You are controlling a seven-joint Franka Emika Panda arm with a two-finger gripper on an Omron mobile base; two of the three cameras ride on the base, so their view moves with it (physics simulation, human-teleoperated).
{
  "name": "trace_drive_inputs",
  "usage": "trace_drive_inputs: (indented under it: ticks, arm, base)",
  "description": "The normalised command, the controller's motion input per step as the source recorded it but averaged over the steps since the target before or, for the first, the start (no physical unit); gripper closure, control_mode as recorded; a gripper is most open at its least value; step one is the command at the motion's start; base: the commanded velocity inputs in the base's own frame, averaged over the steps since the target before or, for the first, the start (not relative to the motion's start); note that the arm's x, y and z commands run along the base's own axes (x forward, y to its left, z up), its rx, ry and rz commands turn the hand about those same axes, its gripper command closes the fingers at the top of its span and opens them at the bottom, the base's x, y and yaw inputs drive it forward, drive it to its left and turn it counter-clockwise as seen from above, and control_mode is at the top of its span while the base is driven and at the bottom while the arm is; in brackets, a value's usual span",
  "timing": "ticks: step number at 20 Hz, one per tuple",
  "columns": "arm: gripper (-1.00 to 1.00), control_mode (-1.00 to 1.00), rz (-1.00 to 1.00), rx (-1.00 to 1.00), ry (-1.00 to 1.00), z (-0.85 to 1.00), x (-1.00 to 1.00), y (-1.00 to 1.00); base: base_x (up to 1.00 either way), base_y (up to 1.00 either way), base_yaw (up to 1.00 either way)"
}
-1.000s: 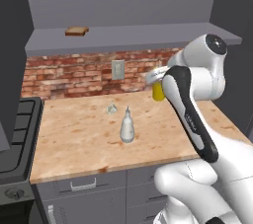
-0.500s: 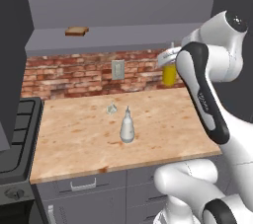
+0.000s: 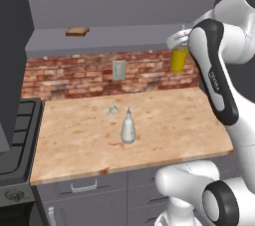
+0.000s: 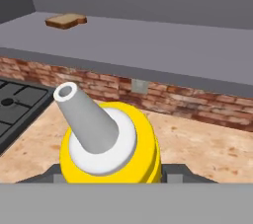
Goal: Pick the mustard and oil and vinegar bottle from the counter and place them in the cabinet.
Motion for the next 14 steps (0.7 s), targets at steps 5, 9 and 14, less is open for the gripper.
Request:
trace_drive_inputs:
  ticks: [5,9,14]
  arm:
    - [1.0,-1.0,-0.03,0.0,-0.02,0.35,0.19,-0.09]
    - [1.0,-1.0,0.0,0.01,0.0,0.21,0.28,-0.04]
    - [1.0,-1.0,-0.02,0.04,0.0,0.12,0.4,-0.08]
  base:
    - [0.0,0.0,0.0]
    - [0.0,0.0,0.0]
    - [0.0,0.0,0.0]
